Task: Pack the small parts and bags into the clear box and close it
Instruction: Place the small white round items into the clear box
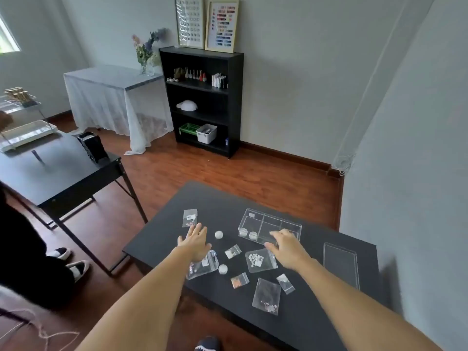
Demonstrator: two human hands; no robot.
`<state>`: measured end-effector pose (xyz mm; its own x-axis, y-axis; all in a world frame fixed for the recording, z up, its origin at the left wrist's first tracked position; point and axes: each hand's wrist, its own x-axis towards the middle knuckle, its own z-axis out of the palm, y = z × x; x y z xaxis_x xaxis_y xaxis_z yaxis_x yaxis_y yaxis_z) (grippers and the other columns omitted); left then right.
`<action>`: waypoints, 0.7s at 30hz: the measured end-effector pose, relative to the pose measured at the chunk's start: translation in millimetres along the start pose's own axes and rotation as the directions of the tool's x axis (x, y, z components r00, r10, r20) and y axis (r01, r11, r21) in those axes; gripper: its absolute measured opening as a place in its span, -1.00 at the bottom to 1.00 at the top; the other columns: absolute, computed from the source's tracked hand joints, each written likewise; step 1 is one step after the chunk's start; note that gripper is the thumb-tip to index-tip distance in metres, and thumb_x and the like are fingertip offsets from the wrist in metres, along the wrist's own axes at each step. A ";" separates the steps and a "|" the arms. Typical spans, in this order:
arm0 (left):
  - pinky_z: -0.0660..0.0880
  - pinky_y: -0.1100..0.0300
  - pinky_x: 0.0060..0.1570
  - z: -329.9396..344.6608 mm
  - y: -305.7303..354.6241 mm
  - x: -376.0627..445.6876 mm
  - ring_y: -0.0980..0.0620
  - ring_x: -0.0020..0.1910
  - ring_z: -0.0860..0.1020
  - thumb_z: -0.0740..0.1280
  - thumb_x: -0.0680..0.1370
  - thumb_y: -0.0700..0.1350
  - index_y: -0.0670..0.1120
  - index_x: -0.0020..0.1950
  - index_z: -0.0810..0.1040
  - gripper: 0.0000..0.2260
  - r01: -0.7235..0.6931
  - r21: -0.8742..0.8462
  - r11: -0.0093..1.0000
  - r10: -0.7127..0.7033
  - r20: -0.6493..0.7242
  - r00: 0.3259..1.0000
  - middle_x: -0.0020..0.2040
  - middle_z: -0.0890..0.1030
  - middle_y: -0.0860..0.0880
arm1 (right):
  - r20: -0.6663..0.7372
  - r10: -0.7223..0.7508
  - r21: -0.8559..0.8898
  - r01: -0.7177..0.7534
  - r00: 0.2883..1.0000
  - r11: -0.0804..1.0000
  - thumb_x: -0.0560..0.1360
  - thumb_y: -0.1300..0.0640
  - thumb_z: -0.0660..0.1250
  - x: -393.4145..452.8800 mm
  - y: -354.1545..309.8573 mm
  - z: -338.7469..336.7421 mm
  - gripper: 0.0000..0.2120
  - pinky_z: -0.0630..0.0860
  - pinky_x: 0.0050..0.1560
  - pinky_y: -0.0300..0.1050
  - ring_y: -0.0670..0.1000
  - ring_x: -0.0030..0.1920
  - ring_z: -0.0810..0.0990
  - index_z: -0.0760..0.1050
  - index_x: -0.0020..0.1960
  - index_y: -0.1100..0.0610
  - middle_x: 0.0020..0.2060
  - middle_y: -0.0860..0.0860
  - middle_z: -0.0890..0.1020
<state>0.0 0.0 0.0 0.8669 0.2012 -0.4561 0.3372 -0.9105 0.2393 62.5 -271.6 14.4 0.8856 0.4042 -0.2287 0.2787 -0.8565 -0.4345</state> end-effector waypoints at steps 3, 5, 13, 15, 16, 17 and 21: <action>0.00 -0.25 0.50 11.2 -8.4 -0.6 -0.06 0.59 -0.15 0.10 0.65 -0.02 -0.10 0.58 -0.06 -0.44 0.021 0.003 1.000 -0.021 0.024 0.999 0.61 -0.14 -0.03 | 0.038 -0.019 0.016 0.018 0.999 1.000 0.59 -0.01 0.21 -2.4 -11.9 30.4 -0.60 0.40 0.31 0.06 0.14 0.30 0.42 0.40 0.36 0.15 0.25 0.13 0.48; 0.03 -0.25 0.50 18.8 -12.3 2.3 -0.05 0.59 -0.13 0.11 0.65 -0.06 -0.10 0.58 -0.03 -0.46 0.013 0.011 1.000 -0.013 0.032 0.999 0.61 -0.12 -0.01 | 0.082 -0.021 0.024 0.019 0.996 1.000 0.58 0.02 0.23 -4.7 -20.0 50.8 -0.67 0.44 0.26 0.03 0.13 0.24 0.47 0.47 0.28 0.15 0.17 0.12 0.52; 0.08 -0.18 0.50 31.1 -17.0 40.7 -0.03 0.59 -0.05 0.10 0.63 -0.20 -0.08 0.57 0.06 -0.50 -0.067 0.021 0.998 0.067 0.020 0.998 0.61 -0.02 0.00 | 0.141 -0.014 0.042 0.008 0.990 0.999 0.52 0.10 0.30 5.3 -45.3 104.5 -0.65 0.46 0.22 0.00 0.14 0.16 0.52 0.48 0.30 0.11 0.13 0.12 0.56; 0.09 -0.17 0.50 30.0 -14.9 54.8 -0.06 0.58 -0.02 0.10 0.64 -0.20 -0.08 0.56 0.06 -0.51 -0.100 0.026 0.995 0.099 0.019 0.995 0.61 0.00 0.00 | 0.127 -0.029 0.027 0.026 0.991 0.999 0.52 0.08 0.31 11.5 -51.4 114.1 -0.61 0.44 0.25 0.01 0.13 0.18 0.51 0.45 0.34 0.07 0.12 0.11 0.56; 0.10 -0.16 0.51 28.6 -13.6 61.2 -0.07 0.58 0.00 0.11 0.64 -0.19 -0.08 0.56 0.06 -0.51 -0.116 0.030 0.993 0.115 0.018 0.993 0.61 0.01 0.00 | 0.126 -0.040 -0.003 0.041 0.991 0.999 0.52 0.05 0.31 14.6 -54.7 118.2 -0.59 0.41 0.28 0.02 0.13 0.19 0.50 0.42 0.36 0.04 0.12 0.10 0.57; 0.11 -0.15 0.50 27.6 -12.8 68.4 -0.08 0.58 0.01 0.12 0.64 -0.19 -0.08 0.56 0.06 -0.50 -0.133 0.038 0.990 0.133 0.020 0.991 0.61 0.02 0.00 | 0.122 -0.061 -0.030 0.065 0.991 0.997 0.52 0.01 0.30 17.8 -57.5 122.8 -0.58 0.39 0.30 0.02 0.13 0.19 0.49 0.40 0.37 0.01 0.13 0.10 0.57; 0.23 -0.13 0.45 26.4 -13.2 95.9 -0.14 0.54 0.14 0.15 0.63 -0.20 -0.05 0.57 0.08 -0.49 -0.216 0.052 0.975 0.213 0.059 0.975 0.59 0.09 -0.02 | 0.167 -0.077 -0.065 0.089 0.983 0.994 0.51 -0.05 0.28 28.5 -68.4 136.9 -0.60 0.37 0.24 0.05 0.13 0.17 0.48 0.40 0.34 -0.06 0.12 0.09 0.56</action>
<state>69.0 21.8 -69.6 0.8955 -0.0195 -0.4446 0.1221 -0.9499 0.2877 17.9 -157.5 -81.7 0.7868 0.5173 -0.3367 0.3804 -0.8360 -0.3955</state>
